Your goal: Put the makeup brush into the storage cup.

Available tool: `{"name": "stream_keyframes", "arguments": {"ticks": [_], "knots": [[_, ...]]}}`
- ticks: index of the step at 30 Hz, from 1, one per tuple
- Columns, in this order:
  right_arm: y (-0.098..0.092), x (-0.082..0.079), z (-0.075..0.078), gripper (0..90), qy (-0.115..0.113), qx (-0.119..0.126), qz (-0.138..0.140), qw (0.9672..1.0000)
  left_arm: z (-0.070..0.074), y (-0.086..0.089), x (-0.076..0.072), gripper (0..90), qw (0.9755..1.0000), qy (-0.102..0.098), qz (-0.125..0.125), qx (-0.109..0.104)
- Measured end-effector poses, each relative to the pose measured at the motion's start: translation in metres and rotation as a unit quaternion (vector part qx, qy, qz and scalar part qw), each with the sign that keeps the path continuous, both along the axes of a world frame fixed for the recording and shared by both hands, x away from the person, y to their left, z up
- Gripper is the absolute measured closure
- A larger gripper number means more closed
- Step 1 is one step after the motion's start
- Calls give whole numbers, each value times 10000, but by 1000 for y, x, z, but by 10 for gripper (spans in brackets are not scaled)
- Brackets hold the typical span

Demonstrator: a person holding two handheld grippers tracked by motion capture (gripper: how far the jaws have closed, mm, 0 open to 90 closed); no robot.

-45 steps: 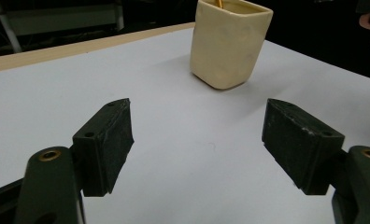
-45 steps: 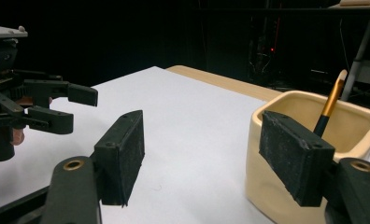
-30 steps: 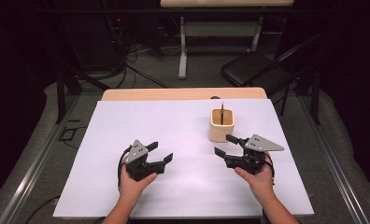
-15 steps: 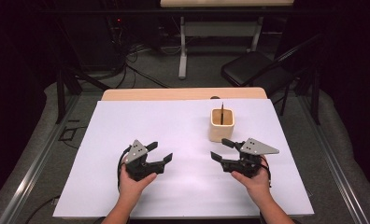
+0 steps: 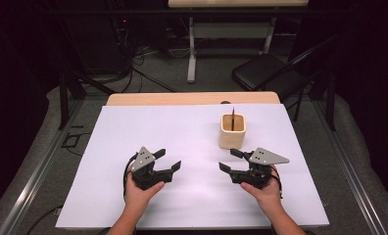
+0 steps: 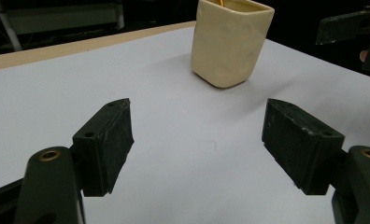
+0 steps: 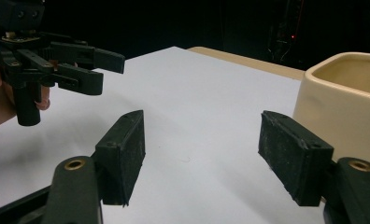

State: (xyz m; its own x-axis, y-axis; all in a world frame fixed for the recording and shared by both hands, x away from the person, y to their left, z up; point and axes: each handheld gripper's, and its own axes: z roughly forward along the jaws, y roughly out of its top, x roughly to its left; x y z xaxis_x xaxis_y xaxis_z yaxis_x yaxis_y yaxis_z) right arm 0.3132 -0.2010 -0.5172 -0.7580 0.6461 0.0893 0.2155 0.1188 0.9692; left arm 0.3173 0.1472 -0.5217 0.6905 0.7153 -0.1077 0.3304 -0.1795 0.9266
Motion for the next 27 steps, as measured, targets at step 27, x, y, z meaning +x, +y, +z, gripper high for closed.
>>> {"name": "stream_keyframes", "arguments": {"ticks": [27], "knots": [[9,-1,-11,322,207,-173,189,9995,-1,0,0,246,10000,26,16,8]]}}
